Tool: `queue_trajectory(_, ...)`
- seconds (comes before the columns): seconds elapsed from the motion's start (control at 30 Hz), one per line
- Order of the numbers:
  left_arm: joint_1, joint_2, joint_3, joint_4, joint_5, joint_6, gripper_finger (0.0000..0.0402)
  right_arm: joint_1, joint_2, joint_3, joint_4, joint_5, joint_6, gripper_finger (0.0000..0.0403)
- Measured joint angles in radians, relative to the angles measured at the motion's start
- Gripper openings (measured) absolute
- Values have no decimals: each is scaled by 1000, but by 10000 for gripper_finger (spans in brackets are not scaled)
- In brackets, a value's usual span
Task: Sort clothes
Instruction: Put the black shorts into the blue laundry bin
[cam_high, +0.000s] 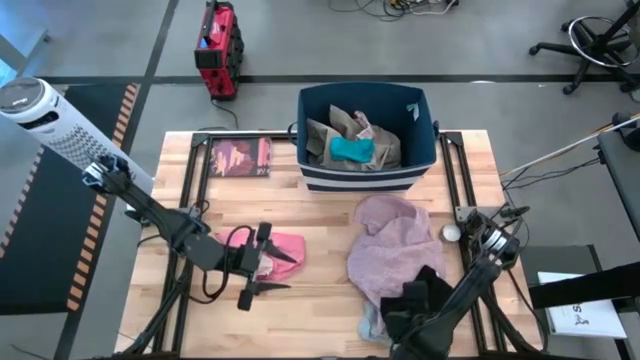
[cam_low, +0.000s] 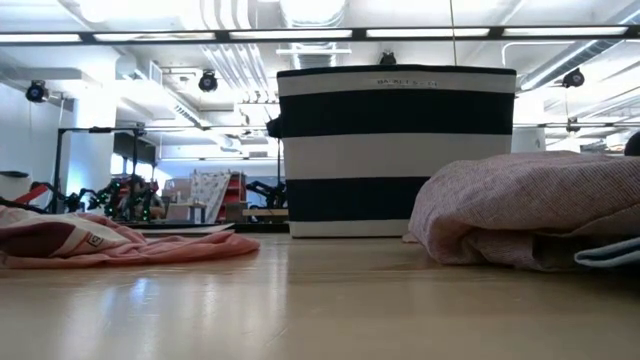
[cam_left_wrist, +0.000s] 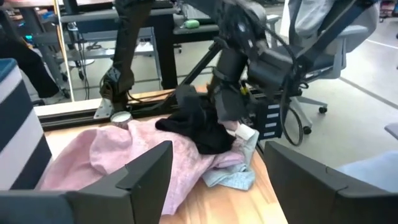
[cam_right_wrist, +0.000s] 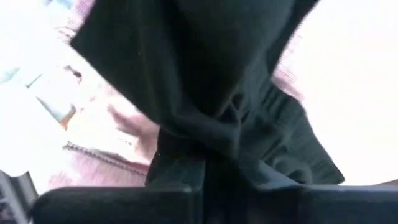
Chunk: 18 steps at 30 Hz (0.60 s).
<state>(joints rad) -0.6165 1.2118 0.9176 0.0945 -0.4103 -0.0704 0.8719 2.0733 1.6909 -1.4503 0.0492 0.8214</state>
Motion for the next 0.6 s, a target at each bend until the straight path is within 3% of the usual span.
queue_trajectory(0.1,-6,8,0,11,0,-2,236,0,-49,0,-4,6,35,15)
queue_trajectory(0.23,-14,8,0,11,0,-1,227,0,-135,22,-10,99,77,4)
queue_trajectory(0.37,-22,8,0,11,0,0,219,0,-228,59,-14,245,103,4)
queue_trajectory(0.6,-22,8,0,9,1,32,210,-15,-376,121,-25,590,60,1)
